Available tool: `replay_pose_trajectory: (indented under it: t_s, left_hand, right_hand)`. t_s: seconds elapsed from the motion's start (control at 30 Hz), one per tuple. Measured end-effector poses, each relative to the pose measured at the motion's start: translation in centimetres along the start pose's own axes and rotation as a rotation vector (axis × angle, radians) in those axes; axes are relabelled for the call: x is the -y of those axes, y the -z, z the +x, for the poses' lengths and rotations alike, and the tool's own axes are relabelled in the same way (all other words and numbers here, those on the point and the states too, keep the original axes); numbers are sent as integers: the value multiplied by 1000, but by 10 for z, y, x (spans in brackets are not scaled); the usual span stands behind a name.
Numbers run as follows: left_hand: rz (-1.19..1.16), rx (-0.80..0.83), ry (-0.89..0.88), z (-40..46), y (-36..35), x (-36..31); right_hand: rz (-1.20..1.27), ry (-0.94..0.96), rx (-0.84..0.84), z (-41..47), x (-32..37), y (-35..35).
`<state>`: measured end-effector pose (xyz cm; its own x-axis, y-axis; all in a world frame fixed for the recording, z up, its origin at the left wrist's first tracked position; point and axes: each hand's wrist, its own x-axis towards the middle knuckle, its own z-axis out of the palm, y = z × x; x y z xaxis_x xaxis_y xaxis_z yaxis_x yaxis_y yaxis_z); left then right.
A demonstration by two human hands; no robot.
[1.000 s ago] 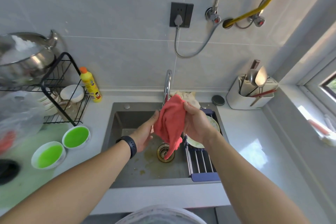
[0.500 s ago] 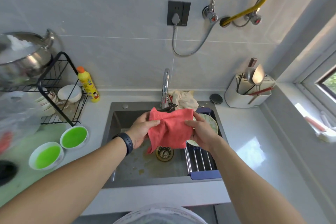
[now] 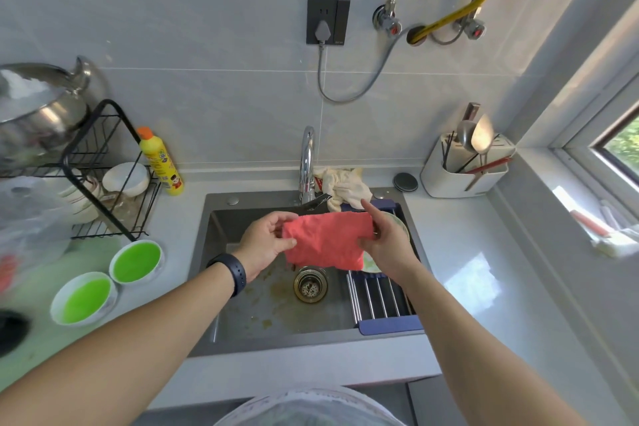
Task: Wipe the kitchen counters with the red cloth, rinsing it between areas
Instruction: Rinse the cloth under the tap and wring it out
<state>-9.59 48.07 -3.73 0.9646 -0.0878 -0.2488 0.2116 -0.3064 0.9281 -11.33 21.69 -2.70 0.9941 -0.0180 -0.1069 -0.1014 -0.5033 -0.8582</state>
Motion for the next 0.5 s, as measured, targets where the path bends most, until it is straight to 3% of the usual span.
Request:
replay_pose_trajectory:
  t_s: [0.1,0.33,0.5]
  left_hand:
    - [103,-83,-50,2,-2,-7]
    - [-45,-101,-44,9,-23,-21]
    - [297,-122,-189,15,-44,-32]
  right_hand:
    - [-199,36,-58,3,-8,9]
    - [-90,67,-126,0,-26,36]
    - [-278,173,-200,-4,-42,52]
